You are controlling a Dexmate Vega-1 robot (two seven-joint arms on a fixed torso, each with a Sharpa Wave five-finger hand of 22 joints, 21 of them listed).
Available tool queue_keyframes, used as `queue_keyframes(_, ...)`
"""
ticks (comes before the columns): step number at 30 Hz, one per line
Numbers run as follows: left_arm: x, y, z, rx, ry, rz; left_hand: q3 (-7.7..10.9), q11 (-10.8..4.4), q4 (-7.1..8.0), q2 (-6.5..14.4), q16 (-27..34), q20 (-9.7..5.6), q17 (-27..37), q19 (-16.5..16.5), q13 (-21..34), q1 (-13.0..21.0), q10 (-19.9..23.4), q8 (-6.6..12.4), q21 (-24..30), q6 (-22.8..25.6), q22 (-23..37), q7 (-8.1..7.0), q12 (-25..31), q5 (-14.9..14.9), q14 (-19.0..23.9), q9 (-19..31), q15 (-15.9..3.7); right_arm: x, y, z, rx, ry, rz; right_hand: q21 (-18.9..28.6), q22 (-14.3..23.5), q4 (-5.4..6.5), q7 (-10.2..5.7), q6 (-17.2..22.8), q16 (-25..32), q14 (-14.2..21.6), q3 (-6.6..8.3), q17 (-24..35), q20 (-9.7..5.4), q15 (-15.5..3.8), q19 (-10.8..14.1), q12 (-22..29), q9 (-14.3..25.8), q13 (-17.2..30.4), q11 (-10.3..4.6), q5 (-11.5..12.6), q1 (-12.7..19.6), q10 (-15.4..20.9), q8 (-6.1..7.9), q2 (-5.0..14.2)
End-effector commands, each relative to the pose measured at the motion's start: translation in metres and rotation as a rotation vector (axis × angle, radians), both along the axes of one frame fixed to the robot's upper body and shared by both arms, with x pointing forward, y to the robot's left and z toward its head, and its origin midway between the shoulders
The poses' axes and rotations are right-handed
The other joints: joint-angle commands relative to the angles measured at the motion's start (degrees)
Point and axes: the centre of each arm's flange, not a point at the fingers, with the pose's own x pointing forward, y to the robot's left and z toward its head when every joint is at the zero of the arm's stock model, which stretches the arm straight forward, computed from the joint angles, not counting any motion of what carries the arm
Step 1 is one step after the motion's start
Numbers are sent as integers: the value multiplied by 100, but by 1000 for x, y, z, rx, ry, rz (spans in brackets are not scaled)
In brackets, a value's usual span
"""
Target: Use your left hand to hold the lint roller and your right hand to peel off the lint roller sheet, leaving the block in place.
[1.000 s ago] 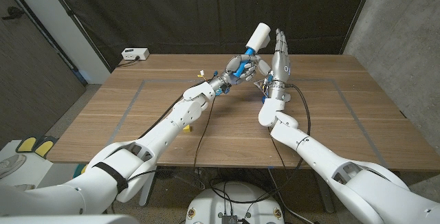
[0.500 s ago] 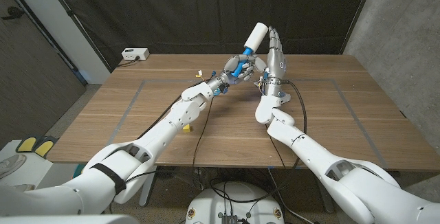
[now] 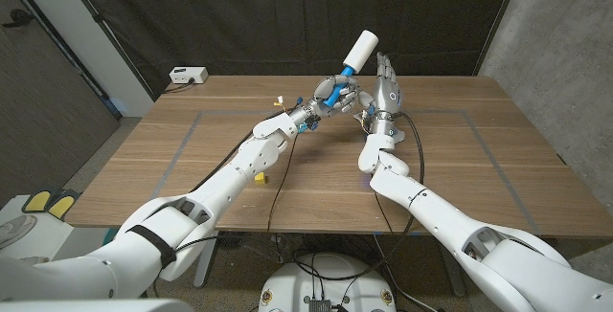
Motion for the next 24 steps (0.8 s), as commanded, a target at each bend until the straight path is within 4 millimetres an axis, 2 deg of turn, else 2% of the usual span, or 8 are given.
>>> queue_keyframes(1, -1, -2, 2, -10, -10, -36, 661, -852, 619, 696, 20, 18, 16, 72, 10, -630, 1350, -20, -6, 598, -29, 9, 1720, 34, 45, -34, 24, 7, -12, -8, 96, 41, 20, -11, 18, 105, 260, 22, 20, 20, -172, 42, -181, -460, -9, 29, 14, 14, 109, 5, -198, 34, 5, -62)
queue_keyframes(4, -2, -4, -2, -48, -3, -78, 664, -852, 620, 698, 42, 18, 51, 69, 9, -631, 1355, 32, 0, 574, -14, 29, 1720, 34, 42, 58, 12, 7, -16, -7, 146, 35, 56, -3, 19, 154, 448, 22, 37, 53, -249, 58, -154, -398, 10, 30, 13, 14, 235, 19, -271, 26, 13, -71)
queue_keyframes(7, -6, -8, -5, -91, 1, -124, 664, -838, 618, 700, 58, 24, 72, 79, 9, -630, 1356, 11, -10, 586, -43, 53, 1721, 30, 61, 26, 15, 9, -19, -8, 188, 16, 85, 2, 20, 196, 503, 20, 45, 70, -305, 69, -74, -296, 23, 35, 13, 14, 340, 28, -340, 30, 16, -74)
queue_keyframes(8, -7, -9, -6, -107, 5, -130, 662, -837, 618, 701, 49, 18, 66, 95, 9, -631, 1350, 39, -34, 567, -97, 53, 1719, 27, 51, 79, 17, 10, -20, -9, 195, 10, 93, 4, 20, 221, 451, 41, 47, 75, -334, 73, -56, -292, 27, 36, 13, 14, 342, 32, -382, 29, 25, -76)
queue_keyframes(11, -7, -10, -9, -148, 32, -125, 660, -846, 621, 712, 34, 23, 53, 71, 10, -627, 1338, 42, 0, 544, -54, 61, 1717, 17, 50, 104, 22, 10, -21, -8, 188, 5, 91, 9, 20, 268, 431, 70, 53, 83, -374, 84, -6, -252, 43, 43, 15, 14, 364, 39, -450, 42, 38, -52)
queue_keyframes(14, -6, -7, -14, -190, 99, -84, 657, -837, 626, 719, 15, 18, 40, 65, 9, -623, 1329, 56, -7, 494, -77, 31, 1717, 4, 29, 157, -1, 9, -22, -6, 175, -1, 79, 10, 20, 303, 397, 87, 56, 84, -408, 94, 12, -281, 48, 56, 16, 15, 320, 47, -497, 71, 44, -29)
queue_keyframes(19, -8, 4, -25, -234, 203, -32, 661, -857, 646, 723, -40, 11, -54, 61, 8, -610, 1311, 24, -7, 494, -104, 36, 1718, -10, 31, 132, 12, 8, -26, -5, 174, -1, 73, 4, 19, 317, 376, 110, 53, 78, -435, 96, 14, -302, 38, 61, 17, 15, 303, 56, -509, 85, 52, -10)
queue_keyframes(24, -16, 11, -33, -252, 225, -62, 667, -854, 650, 718, -35, 16, -81, 74, 6, -603, 1321, 28, -32, 497, -176, 55, 1720, -11, 44, 143, 16, 9, -29, -6, 194, -4, 90, -2, 19, 338, 372, 120, 46, 58, -469, 100, 13, -329, 25, 61, 17, 16, 308, 61, -540, 88, 54, -1)
